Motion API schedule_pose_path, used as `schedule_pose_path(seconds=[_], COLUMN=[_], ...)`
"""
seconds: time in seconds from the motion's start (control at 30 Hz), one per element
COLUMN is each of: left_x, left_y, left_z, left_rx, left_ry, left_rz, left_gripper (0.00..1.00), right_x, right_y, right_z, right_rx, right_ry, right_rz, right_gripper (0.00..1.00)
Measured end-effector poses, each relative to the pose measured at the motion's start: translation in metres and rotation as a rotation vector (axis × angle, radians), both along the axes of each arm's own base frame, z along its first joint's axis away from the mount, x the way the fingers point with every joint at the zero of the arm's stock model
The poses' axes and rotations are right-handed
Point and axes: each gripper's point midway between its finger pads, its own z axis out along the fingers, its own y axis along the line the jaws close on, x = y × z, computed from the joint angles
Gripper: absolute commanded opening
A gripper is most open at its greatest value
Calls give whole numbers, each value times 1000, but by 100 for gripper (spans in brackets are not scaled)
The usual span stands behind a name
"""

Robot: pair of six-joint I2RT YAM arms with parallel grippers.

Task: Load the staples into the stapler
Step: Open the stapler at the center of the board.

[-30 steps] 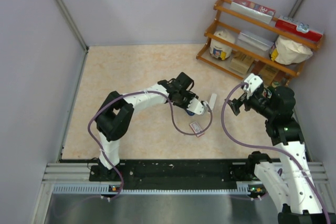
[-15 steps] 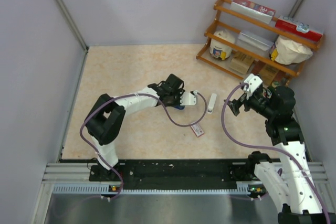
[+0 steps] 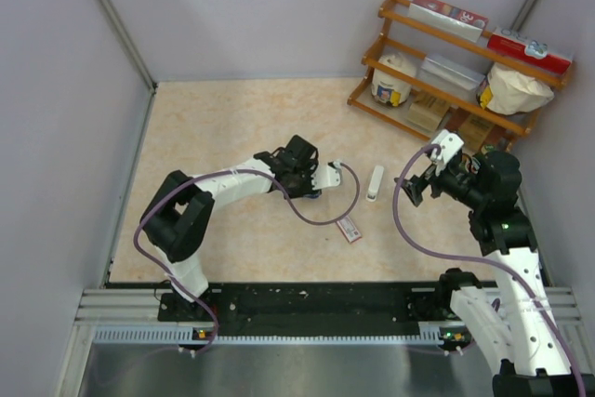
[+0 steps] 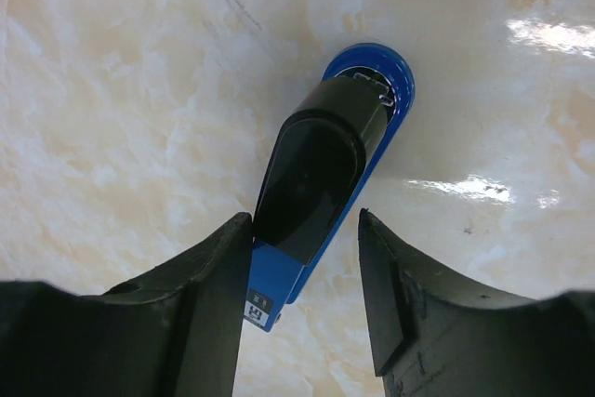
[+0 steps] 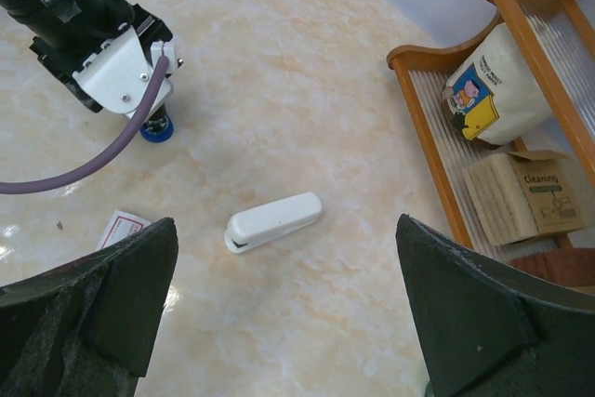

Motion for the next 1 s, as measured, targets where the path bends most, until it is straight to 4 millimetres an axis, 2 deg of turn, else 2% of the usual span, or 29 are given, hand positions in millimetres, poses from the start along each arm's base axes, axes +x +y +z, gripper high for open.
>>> schedule_pose_path(seconds=[0.37,0.47,0.53,0.8,1.0], left_x=[-8,-6,-3,8,9], left_y=[-1,-2,-3,-3,-1], left_z=[-11,-14,-15,-18,-18], left_rx=[-1,4,9,6,-25], left_ry=[48,61,63,78,98], left_rz=[-66,-84,-91,-110,-97], left_gripper=[68,68,63,29,22], right_x=[0,0,0,1,1], right_y=[0,0,0,0,4], right_z=[-1,-1,-1,-7,-10], right_rx=[2,2,2,1,7], right_ry=[4,4,4,20,35], right_rz=[1,1,1,1,24], right_gripper=[99,99,99,99,99])
